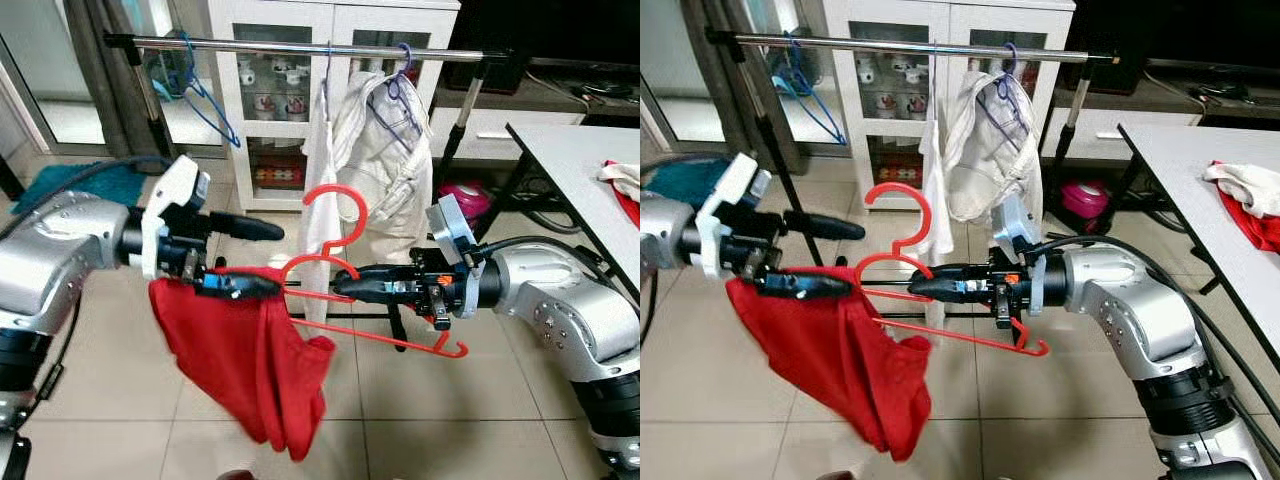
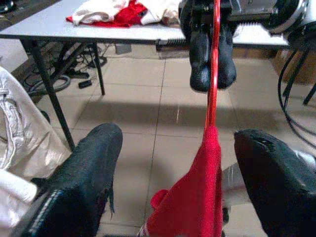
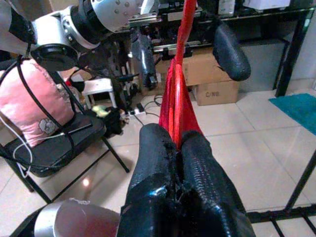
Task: Hang hanger
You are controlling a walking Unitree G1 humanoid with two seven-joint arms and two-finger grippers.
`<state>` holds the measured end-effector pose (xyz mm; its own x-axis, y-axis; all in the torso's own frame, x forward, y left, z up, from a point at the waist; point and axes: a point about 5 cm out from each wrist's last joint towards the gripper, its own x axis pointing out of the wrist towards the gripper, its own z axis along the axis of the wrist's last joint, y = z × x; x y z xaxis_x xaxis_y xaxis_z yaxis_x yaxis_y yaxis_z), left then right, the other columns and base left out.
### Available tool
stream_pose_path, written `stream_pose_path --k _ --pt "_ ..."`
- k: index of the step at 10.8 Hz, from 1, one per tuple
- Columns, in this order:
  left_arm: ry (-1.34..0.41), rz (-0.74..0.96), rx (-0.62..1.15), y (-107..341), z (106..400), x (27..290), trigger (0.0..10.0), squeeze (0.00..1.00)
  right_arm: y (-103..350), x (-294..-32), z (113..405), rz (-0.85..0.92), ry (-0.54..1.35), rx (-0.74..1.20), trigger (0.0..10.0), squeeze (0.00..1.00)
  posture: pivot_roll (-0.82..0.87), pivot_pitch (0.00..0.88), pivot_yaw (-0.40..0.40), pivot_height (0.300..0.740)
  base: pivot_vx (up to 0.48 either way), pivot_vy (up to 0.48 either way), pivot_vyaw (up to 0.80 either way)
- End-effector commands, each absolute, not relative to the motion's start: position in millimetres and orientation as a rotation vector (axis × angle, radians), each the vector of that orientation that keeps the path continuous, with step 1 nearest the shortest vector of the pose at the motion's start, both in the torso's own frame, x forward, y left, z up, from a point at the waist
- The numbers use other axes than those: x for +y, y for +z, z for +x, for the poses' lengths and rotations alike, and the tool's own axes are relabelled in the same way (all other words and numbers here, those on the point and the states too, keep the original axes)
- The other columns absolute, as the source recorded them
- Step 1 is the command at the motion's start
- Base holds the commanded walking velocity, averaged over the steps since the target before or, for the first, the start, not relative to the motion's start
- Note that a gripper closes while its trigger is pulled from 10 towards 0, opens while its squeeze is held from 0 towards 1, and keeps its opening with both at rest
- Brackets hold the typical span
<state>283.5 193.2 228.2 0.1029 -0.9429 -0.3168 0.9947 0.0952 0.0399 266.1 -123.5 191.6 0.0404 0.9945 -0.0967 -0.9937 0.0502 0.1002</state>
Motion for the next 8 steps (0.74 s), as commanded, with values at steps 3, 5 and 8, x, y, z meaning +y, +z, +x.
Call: stream_pose_path --k 3,5,8 --pt "-1.462 0.336 0.238 235 283 202 0.0 0.0 203 -123 270 -0.038 1.536 0.099 10.0 0.0 -0.03 0.0 -0.002 0.74 0.0 0.0 0.0" --pt "-1.505 0.335 0.25 239 283 203 0.0 0.0 203 -123 269 -0.044 1.554 0.1 10.0 0.0 -0.03 0.0 0.001 0.74 0.0 0.0 0.0" --pt "-1.528 0.416 0.328 227 286 203 0.0 0.0 203 -121 267 -0.055 1.583 0.101 10.0 0.0 -0.04 0.0 0.011 0.74 0.0 0.0 0.0"
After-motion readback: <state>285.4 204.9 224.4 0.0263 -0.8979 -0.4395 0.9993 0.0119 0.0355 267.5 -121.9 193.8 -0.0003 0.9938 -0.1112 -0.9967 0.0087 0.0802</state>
